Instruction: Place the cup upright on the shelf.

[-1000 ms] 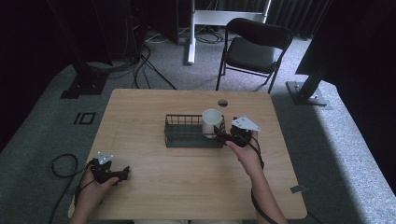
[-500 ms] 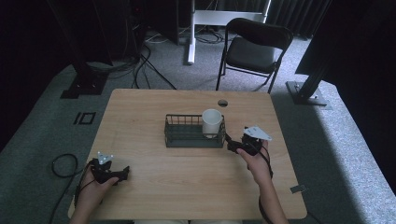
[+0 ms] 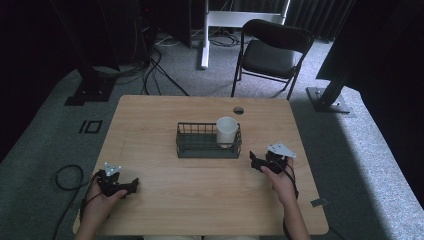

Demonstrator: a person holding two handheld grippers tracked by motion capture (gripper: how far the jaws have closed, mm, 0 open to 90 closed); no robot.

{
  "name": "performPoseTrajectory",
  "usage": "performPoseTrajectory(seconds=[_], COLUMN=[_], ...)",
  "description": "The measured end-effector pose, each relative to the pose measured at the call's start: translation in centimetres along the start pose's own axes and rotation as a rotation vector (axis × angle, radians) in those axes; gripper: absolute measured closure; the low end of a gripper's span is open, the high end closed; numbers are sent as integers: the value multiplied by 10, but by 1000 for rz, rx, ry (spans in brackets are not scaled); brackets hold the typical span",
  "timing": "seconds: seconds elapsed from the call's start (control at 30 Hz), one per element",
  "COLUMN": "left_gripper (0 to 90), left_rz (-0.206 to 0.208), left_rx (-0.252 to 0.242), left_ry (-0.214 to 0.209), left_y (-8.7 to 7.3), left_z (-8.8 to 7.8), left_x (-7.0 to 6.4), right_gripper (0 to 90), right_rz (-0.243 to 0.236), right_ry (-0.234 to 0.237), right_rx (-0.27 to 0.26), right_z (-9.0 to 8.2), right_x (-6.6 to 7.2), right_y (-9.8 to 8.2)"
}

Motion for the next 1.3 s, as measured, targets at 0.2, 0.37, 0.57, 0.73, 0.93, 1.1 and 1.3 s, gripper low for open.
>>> performPoseTrajectory(seconds=[0.2, 0.37, 0.57, 0.73, 0.93, 1.1, 1.3], left_gripper=[10, 10, 10, 10, 10, 10, 10], left_rz=[0, 0, 0, 0, 0, 0, 0], left_rx=[0, 0, 0, 0, -1, 0, 0], left_ry=[0, 0, 0, 0, 0, 0, 0], left_y=[0, 0, 0, 0, 0, 0, 0], left_z=[0, 0, 0, 0, 0, 0, 0], left_x=[0, 0, 0, 0, 0, 0, 0], right_gripper=[115, 116, 115, 115, 115, 115, 115], right_rz=[14, 20, 35, 48, 57, 68, 86], right_ry=[-33, -40, -57, -76, -89, -101, -133], right_rx=[32, 64, 87, 104, 123, 150, 191], right_z=[-1, -1, -1, -3, -6, -9, -13], right_x=[-8, -13, -19, -24, -29, -36, -44], right_y=[-10, -20, -29, -33, -39, -43, -47])
Point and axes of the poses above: each handheld gripper's, and its own axes: z roughly forward along the jaws, y roughly out of its top, x roughly to its left, the point moved 3 cm from there along z, roughly forward along the jaws, and after that the axes turned 2 degrees about z, right-handed, at the moved point
